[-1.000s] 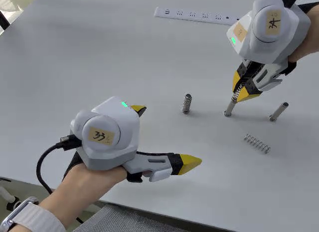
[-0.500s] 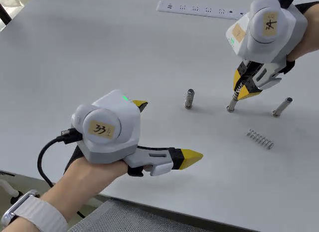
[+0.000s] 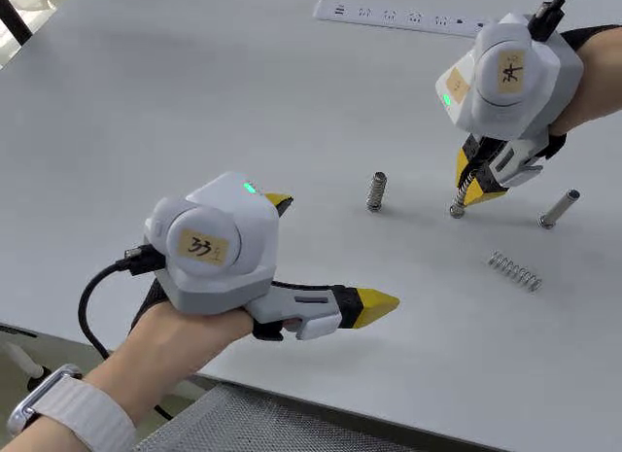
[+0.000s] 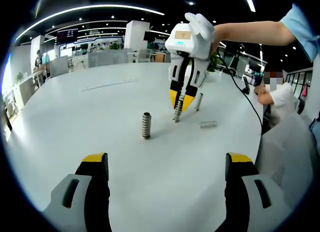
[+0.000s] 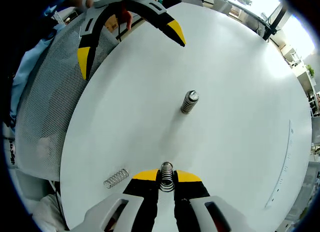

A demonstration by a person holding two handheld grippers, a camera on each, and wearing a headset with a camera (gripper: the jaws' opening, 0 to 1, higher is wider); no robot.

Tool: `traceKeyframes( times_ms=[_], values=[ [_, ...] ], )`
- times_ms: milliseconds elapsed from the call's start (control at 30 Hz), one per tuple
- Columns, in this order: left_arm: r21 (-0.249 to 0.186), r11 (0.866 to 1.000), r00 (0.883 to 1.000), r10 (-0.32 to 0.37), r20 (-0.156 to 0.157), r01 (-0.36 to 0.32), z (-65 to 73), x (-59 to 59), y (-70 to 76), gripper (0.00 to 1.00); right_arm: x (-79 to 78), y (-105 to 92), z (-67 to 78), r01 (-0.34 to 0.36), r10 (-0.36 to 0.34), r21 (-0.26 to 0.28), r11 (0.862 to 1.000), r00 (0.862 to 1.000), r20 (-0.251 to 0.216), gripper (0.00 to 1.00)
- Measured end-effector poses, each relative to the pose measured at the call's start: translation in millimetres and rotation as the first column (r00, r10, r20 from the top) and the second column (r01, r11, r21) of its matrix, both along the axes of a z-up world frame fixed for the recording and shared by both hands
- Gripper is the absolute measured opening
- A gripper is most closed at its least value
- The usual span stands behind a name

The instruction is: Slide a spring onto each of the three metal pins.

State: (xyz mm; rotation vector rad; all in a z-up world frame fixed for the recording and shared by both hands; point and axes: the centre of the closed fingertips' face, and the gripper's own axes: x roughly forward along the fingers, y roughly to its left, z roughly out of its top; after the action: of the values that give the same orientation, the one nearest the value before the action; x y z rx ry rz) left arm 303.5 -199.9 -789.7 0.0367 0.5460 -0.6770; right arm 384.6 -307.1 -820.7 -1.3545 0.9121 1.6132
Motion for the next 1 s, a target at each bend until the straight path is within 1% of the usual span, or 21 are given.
traceKeyframes(
  times_ms=[133,167,333,467,800,833,933,1000],
  values=[
    [-0.002,1.0,1.0,0.005,0.0,-0.005,0.1,-0.4,1.4,0.96,-0.3,-1.0,-5.3,0.013,-0.013,-0.01,1.0,1.0,-0.009,0.07],
    [-0.001,1.0,1.0,0.006,0.001,-0.006,0.1,-0.4,2.0,0.96,2.1,-1.3,-8.9,0.01,-0.011,-0.015,1.0,1.0,-0.009,0.08],
    [0.001,1.0,1.0,0.008,-0.001,-0.008,-0.3,-1.5,4.0,0.96,4.4,-1.5,-16.6,0.014,-0.014,-0.025,1.0,1.0,-0.006,0.08],
    [-0.002,1.0,1.0,0.012,-0.001,-0.012,0.0,-1.9,5.0,0.96,-1.0,1.4,-13.8,0.021,-0.021,-0.017,1.0,1.0,-0.004,0.08],
    [-0.003,1.0,1.0,0.011,0.002,-0.011,0.3,-2.9,3.7,0.96,2.3,1.1,-16.7,0.019,-0.019,-0.022,1.0,1.0,-0.003,0.08],
    [-0.004,1.0,1.0,0.01,0.003,-0.01,0.6,-2.8,3.6,0.96,-0.6,1.2,-15.5,0.017,-0.017,-0.022,1.0,1.0,-0.002,0.08],
    [-0.002,1.0,1.0,0.01,0.002,-0.01,0.9,-2.9,3.9,0.96,0.5,0.8,-15.9,0.019,-0.019,-0.024,1.0,1.0,-0.001,0.08],
    [-0.003,1.0,1.0,0.01,0.002,-0.01,0.9,-3.3,3.9,0.96,-2.8,1.2,-14.3,0.018,-0.018,-0.023,1.0,1.0,0.001,0.08]
  ],
)
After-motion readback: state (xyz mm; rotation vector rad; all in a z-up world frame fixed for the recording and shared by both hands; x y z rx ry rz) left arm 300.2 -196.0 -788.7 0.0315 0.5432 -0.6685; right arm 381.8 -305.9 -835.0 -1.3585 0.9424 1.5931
